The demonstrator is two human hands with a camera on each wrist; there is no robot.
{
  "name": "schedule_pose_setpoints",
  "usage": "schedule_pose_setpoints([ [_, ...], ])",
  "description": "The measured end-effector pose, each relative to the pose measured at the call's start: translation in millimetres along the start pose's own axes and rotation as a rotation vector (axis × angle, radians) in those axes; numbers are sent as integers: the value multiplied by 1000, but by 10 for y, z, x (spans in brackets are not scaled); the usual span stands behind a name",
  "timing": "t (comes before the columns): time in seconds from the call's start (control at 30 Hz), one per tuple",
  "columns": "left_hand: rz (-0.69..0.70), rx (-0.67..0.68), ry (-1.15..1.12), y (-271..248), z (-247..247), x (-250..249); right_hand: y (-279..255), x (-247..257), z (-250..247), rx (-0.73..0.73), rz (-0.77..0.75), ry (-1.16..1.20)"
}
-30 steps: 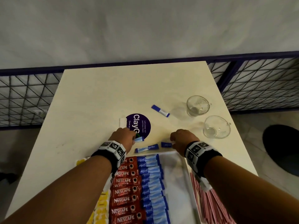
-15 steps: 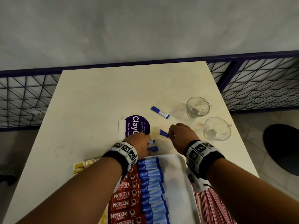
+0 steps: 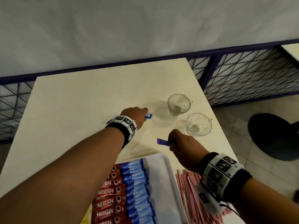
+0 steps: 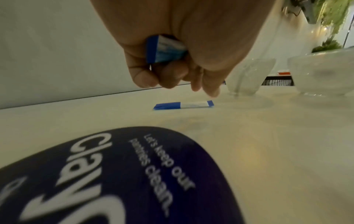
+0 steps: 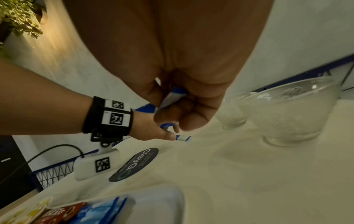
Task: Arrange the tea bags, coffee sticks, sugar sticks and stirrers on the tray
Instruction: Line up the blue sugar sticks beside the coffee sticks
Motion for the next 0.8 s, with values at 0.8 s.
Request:
schedule_pose_setpoints([
  [0.8, -320, -118, -1658, -1609, -210, -195, -316, 646, -484, -172, -350, -104],
])
Point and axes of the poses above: each hand's wrist, its own y-axis towards the middle knuckle, its own z-axis out of the palm, x = y × z, the point moved 9 cm from there along y, towards the middle knuckle, and after that the axes turned 4 degrees about -z, right-handed, at the moved point
